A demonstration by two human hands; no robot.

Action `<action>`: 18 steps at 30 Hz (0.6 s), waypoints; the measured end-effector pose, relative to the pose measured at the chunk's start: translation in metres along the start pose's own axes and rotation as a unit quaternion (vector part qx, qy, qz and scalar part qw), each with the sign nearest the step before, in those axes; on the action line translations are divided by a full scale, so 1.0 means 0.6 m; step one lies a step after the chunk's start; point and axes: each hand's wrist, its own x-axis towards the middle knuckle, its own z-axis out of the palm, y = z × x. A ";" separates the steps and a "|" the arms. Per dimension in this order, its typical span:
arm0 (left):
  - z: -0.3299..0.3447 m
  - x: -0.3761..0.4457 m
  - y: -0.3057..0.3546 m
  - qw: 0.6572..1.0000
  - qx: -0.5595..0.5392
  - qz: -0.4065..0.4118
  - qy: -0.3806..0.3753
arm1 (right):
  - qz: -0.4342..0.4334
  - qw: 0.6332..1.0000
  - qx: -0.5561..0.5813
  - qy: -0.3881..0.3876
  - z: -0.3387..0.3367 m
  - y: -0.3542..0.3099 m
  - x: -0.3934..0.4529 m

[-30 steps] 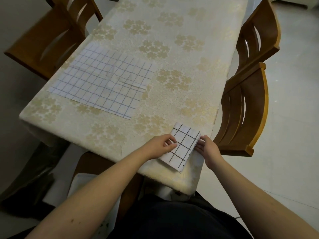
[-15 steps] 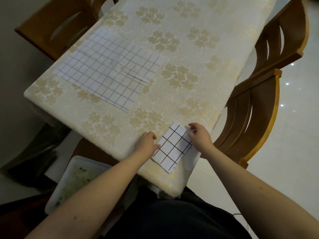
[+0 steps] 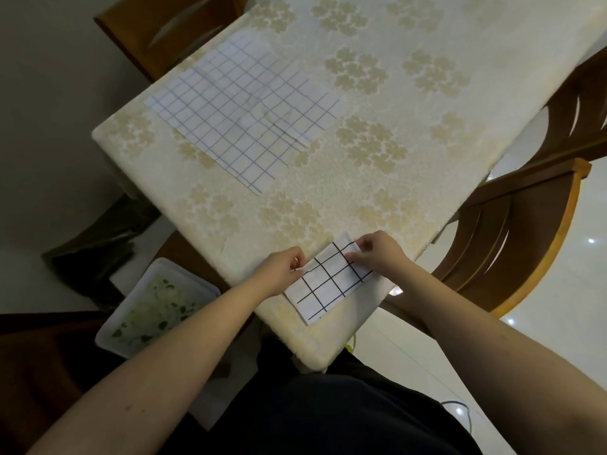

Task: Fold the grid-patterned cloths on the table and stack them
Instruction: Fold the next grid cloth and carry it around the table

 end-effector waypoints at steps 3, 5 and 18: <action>-0.010 -0.015 -0.006 0.998 -0.051 -0.020 -0.010 | -0.018 0.997 0.054 -0.054 -0.017 0.003 -0.020; -0.018 -0.025 -0.005 0.986 -0.161 -0.052 -0.014 | -0.034 0.992 0.091 -0.076 -0.026 0.007 -0.029; 0.017 -0.109 0.043 0.763 -0.624 -0.155 0.060 | -0.030 0.909 0.415 -0.026 -0.045 -0.012 -0.091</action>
